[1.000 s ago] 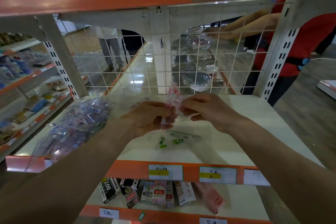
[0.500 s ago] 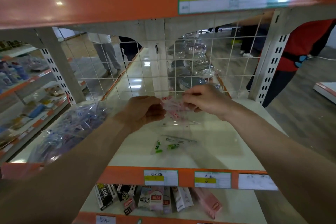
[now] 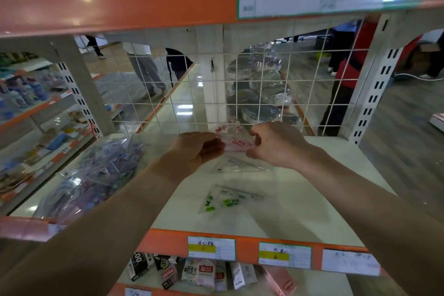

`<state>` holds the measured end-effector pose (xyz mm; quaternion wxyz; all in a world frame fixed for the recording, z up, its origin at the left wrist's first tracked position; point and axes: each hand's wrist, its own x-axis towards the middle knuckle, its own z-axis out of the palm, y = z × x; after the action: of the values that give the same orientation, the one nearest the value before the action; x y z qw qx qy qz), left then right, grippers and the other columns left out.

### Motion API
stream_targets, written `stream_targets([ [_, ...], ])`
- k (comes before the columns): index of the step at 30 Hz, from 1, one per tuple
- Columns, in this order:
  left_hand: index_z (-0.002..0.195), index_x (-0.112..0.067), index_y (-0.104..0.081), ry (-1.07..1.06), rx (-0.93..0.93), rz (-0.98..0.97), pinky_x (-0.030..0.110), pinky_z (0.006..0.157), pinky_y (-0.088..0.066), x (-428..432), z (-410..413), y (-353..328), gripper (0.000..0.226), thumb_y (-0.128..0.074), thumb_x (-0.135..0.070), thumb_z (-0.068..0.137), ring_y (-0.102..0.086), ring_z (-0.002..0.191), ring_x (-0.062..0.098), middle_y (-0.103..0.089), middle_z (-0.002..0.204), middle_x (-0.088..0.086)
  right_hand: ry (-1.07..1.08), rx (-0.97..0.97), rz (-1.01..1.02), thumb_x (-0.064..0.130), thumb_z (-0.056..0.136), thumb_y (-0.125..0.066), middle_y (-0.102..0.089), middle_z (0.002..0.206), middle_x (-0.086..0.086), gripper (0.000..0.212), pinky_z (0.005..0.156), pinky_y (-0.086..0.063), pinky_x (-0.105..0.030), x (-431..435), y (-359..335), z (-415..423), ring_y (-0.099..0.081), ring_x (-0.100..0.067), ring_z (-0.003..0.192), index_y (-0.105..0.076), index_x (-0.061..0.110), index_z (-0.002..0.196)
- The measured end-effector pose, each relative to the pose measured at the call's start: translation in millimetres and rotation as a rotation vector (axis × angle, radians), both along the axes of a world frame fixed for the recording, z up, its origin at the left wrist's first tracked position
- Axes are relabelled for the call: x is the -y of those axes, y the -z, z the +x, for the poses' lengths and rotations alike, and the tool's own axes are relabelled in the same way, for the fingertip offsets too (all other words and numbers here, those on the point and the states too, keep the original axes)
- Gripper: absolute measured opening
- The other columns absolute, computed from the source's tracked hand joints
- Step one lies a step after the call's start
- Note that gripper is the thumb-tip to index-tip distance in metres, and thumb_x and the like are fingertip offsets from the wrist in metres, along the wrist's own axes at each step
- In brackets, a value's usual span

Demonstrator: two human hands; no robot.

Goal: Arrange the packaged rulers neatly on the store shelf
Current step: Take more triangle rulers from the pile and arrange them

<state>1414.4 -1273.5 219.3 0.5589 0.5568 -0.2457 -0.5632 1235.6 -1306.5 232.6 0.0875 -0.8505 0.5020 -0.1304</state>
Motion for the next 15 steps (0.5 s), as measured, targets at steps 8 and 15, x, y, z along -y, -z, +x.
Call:
stream_targets([
  [8,0.085,-0.003,-0.063,0.079,0.512,0.073,0.033,0.066,-0.057,25,14,12,0.002,-0.062,-0.004,0.086,-0.061,0.062,0.018,-0.063,0.073,0.010,0.007,-0.069,0.018,0.026,0.086,-0.064,-0.063,0.092,-0.005,0.020,0.068,-0.038,-0.028,41,5,9,-0.058,-0.022,0.083,-0.066,0.012,0.100],
  [15,0.088,-0.001,-0.067,0.115,1.015,0.028,0.009,0.035,-0.034,39,30,25,0.009,-0.058,-0.002,0.085,-0.046,0.053,0.011,-0.053,0.063,0.005,0.039,-0.199,0.086,0.018,0.088,-0.059,-0.061,0.122,-0.010,0.030,0.083,-0.045,-0.029,79,31,26,-0.060,-0.029,0.102,-0.063,0.008,0.116],
])
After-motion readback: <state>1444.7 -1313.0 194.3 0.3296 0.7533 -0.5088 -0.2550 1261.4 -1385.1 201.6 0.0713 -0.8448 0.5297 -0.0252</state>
